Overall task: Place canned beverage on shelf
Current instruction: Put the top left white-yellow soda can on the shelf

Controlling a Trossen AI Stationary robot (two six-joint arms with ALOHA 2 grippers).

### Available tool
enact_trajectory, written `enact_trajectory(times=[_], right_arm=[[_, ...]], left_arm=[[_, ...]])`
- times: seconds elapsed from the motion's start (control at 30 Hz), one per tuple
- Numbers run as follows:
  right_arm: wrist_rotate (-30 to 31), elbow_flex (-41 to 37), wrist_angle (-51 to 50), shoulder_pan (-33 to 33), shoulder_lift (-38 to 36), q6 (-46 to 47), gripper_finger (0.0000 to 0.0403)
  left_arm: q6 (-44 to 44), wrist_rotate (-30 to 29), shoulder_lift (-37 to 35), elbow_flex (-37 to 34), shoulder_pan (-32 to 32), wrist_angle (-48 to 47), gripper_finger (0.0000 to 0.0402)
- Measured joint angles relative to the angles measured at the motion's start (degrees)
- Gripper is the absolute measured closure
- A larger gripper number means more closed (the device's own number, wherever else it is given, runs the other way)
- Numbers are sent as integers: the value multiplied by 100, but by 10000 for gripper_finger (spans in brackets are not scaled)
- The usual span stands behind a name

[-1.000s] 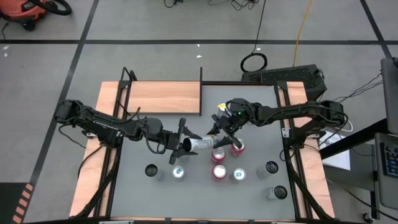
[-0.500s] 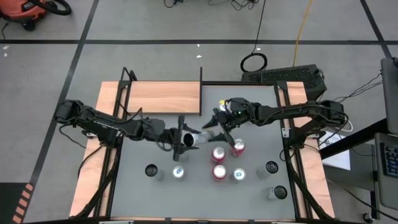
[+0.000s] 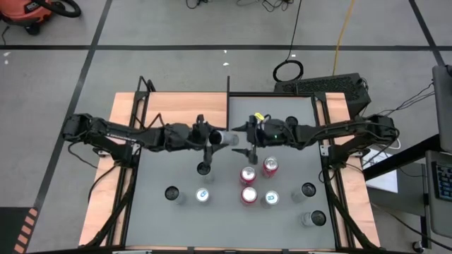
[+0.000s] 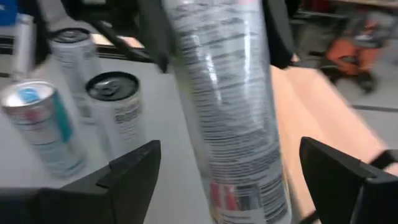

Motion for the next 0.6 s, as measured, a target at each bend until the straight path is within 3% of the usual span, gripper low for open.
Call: enact_trajectory(times=[0.13, 0.2, 0.6], right_arm=[[1345, 0, -80, 324, 4, -32, 83], [1674, 0, -101, 415, 4, 1, 83], [1810, -4, -345, 423, 7, 296, 83]], left_arm=[[-451, 53, 0, 109, 172, -301, 148], [-576, 200, 0, 143, 254, -315, 148], [-1411, 352, 0, 183, 344, -200, 148]])
